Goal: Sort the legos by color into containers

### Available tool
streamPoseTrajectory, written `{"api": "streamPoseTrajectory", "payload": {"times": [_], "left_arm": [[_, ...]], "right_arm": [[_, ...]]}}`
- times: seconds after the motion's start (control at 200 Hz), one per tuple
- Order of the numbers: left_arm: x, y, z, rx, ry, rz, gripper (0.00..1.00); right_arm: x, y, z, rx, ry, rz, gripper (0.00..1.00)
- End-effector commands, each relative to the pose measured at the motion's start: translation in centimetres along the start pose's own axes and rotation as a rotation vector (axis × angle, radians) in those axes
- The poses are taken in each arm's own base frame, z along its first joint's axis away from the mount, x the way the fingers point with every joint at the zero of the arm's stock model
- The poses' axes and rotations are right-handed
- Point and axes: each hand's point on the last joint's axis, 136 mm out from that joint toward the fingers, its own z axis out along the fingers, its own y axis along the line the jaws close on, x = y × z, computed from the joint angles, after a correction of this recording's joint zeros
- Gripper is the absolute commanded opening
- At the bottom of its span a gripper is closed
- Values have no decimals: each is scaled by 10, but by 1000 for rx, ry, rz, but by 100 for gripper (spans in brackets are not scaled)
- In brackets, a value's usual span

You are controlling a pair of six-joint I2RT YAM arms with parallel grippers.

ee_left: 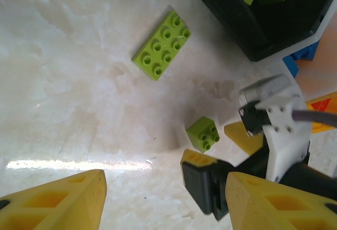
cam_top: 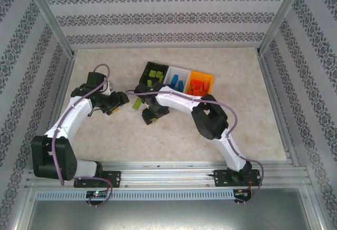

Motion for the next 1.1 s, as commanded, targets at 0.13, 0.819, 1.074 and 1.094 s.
{"api": "streamPoseTrajectory", "payload": {"times": [0.13, 0.819, 1.074, 1.094], "left_arm": [[16, 5, -5, 0, 58, 16, 64], [0, 1, -10, -5, 42, 78, 66], [2, 4, -16, -36, 39, 129, 67], [2, 4, -17, -34, 40, 131, 67]], "right_arm": [[-7, -12, 9, 122, 28, -37, 60], [-43, -23, -133, 37, -200, 82, 30], [-104, -57, -170, -79, -373, 234, 31], [-107, -60, -167, -90, -373, 251, 31]]}}
